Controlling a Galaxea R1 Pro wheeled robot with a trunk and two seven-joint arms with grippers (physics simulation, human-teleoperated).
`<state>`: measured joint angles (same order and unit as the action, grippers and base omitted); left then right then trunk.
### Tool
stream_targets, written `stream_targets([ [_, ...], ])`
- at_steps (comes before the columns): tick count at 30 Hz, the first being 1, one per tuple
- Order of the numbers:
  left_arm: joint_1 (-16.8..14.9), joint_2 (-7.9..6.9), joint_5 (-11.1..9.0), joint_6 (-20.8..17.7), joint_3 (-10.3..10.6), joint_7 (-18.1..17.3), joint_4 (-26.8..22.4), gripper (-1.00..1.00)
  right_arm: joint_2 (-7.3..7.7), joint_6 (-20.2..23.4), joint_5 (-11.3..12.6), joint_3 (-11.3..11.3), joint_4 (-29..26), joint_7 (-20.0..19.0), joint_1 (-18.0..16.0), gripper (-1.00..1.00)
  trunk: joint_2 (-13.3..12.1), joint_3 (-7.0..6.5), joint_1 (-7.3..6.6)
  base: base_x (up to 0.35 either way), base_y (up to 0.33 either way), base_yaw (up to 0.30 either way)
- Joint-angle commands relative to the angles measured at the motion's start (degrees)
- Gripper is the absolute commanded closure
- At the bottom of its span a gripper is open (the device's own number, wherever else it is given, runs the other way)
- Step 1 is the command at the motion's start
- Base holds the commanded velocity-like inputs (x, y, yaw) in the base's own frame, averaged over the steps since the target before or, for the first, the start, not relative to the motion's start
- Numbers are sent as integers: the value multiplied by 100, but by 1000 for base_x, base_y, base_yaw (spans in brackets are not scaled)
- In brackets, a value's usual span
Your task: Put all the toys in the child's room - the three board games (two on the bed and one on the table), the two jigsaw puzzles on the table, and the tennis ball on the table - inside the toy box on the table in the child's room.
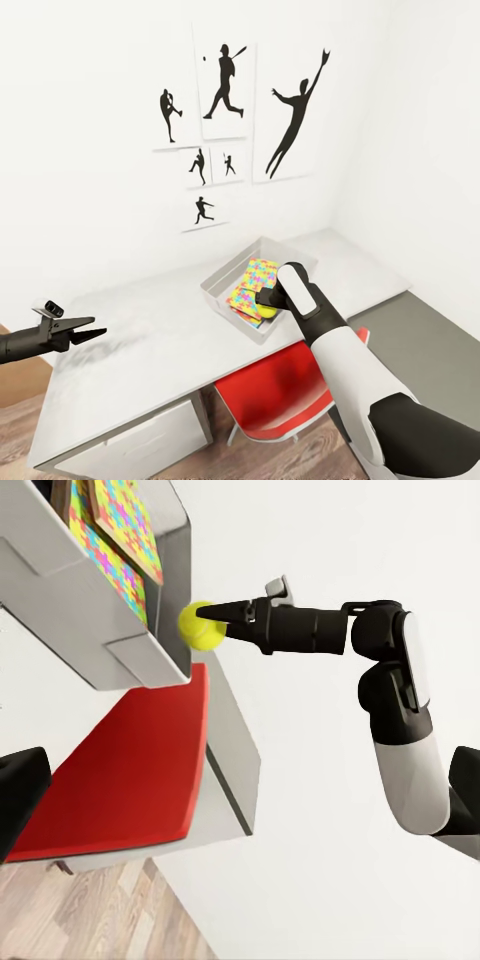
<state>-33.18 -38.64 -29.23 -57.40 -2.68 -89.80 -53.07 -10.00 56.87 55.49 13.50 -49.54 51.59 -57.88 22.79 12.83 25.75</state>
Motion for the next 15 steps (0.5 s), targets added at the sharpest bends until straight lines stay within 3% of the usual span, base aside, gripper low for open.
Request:
stream_targets([
  [1, -4, -3, -3, -61, 4, -20, -1, -100, 0, -1, 66, 6, -3, 69, -5, 100, 13, 21, 3, -7, 9, 0],
  [15, -4, -3, -3, -61, 4, -20, -1, -100, 0, -147, 60, 8, -37, -8, -4, 100, 13, 111, 3, -1, 2, 0],
])
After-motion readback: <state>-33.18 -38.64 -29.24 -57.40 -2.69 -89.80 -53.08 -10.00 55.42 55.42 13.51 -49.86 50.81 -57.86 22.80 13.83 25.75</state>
